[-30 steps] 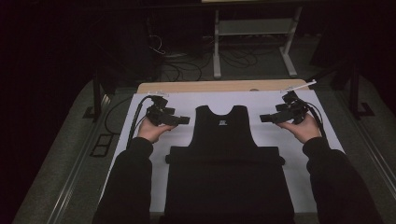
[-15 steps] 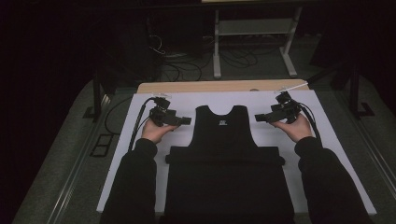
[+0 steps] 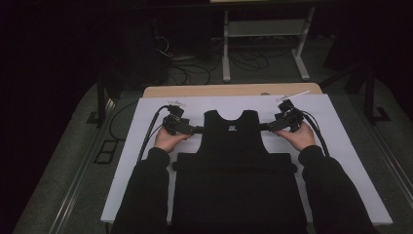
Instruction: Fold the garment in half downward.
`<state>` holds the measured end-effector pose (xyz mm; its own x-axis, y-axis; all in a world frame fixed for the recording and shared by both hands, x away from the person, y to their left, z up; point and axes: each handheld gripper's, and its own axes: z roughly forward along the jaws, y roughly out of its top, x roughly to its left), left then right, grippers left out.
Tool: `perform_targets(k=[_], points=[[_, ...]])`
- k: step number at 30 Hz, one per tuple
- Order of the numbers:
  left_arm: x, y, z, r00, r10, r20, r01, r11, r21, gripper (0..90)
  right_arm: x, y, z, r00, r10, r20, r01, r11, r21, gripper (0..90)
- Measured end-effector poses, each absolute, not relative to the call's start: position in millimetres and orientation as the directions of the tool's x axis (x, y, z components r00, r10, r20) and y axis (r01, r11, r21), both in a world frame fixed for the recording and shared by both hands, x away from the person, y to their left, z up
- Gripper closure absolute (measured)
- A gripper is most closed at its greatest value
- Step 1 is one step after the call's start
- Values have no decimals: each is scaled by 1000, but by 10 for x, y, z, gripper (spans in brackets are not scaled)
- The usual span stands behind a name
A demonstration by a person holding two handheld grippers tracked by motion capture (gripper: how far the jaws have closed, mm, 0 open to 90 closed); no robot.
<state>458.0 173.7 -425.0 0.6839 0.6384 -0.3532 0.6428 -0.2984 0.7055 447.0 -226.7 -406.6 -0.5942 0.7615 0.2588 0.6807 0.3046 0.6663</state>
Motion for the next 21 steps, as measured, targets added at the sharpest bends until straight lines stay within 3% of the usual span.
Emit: perform_targets(k=[16,19,21], points=[[4602,1584,-4426,695,613,-375,653,-321,685,0,4506,-2094,-4292,-599,756,263,703,340,625,0],[4602,1572,-4440,699,606,-380,650,-317,691,33,4500,-2073,-4305,-610,747,265,699,349,624,146],[4602,1562,-4448,703,601,-380,647,-318,693,46,4499,-2056,-4316,-613,744,266,698,352,624,141]])
